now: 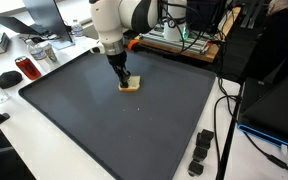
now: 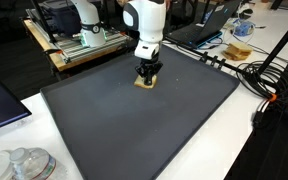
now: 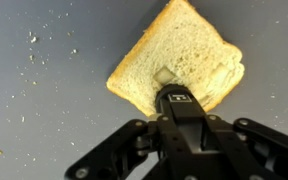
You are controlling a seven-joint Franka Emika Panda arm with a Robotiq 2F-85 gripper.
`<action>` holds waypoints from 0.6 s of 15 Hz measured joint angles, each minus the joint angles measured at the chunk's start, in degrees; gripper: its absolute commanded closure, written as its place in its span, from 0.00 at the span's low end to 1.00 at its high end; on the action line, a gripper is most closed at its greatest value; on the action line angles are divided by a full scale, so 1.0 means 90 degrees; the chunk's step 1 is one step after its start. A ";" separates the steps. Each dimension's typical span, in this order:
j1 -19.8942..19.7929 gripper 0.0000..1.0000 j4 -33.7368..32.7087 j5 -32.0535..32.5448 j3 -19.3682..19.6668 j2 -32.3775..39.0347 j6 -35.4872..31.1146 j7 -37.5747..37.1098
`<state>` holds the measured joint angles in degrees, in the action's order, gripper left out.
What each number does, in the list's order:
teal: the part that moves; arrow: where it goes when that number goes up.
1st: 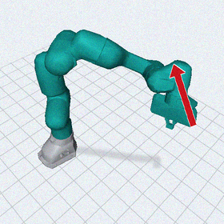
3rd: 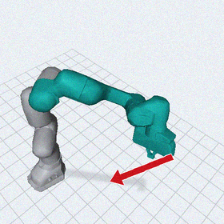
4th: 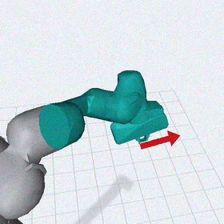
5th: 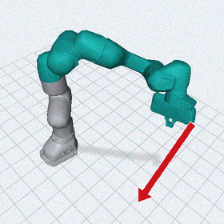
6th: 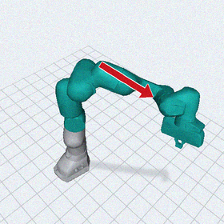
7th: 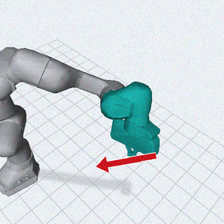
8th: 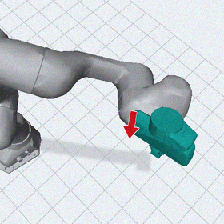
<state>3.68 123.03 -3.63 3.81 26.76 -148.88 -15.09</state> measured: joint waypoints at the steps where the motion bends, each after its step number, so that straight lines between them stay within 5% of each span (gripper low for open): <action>1: 0.0000 0.95 -0.0002 0.0004 -0.0002 0.0001 0.0000 0.0122; 9: 0.0152 0.95 -0.0100 0.0119 0.0116 0.0045 0.0158 -0.0461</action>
<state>5.05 122.13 -2.55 4.86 27.17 -147.47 -19.23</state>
